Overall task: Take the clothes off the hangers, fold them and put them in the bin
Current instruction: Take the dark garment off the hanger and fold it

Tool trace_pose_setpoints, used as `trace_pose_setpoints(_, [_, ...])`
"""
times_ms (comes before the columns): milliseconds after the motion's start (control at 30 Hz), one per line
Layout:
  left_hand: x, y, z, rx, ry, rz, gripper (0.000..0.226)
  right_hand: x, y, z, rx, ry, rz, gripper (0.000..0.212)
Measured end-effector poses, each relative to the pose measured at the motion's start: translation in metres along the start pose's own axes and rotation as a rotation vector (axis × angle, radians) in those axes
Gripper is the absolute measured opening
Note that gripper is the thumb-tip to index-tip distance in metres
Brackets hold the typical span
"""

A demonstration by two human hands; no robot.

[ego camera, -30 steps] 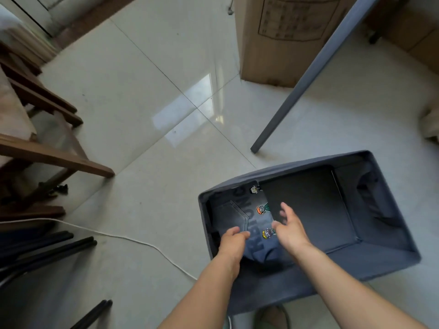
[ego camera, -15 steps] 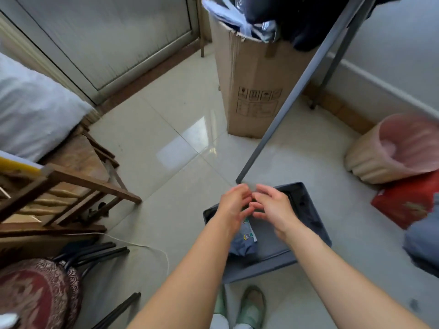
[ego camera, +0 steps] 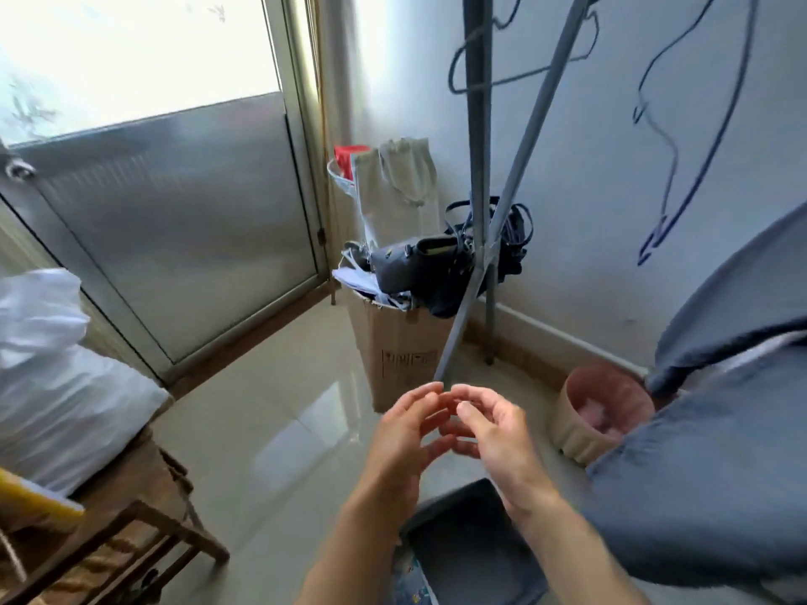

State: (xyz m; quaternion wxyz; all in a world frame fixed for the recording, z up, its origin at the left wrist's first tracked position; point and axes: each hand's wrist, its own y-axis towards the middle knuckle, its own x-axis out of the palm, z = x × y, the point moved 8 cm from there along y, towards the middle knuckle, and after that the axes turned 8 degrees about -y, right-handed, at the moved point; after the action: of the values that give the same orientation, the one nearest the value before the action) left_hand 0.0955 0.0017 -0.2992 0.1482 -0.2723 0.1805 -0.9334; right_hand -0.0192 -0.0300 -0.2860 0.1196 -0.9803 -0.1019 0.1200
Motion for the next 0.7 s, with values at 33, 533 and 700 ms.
trace_pose_setpoints(33, [0.013, -0.006, 0.015, 0.02, 0.037, -0.055, 0.021, -0.008, -0.004, -0.017, -0.036, -0.019, 0.024, 0.02])
trace_pose_setpoints(533, [0.147, -0.078, 0.117, 0.149, 0.05, -0.497, 0.023, -0.113, -0.115, -0.179, -0.377, -0.451, 0.622, 0.017])
trace_pose_setpoints(700, [0.156, -0.083, 0.146, 0.279, 0.083, -0.472, 0.02, -0.156, -0.181, -0.243, -0.615, -0.473, 1.012, 0.015])
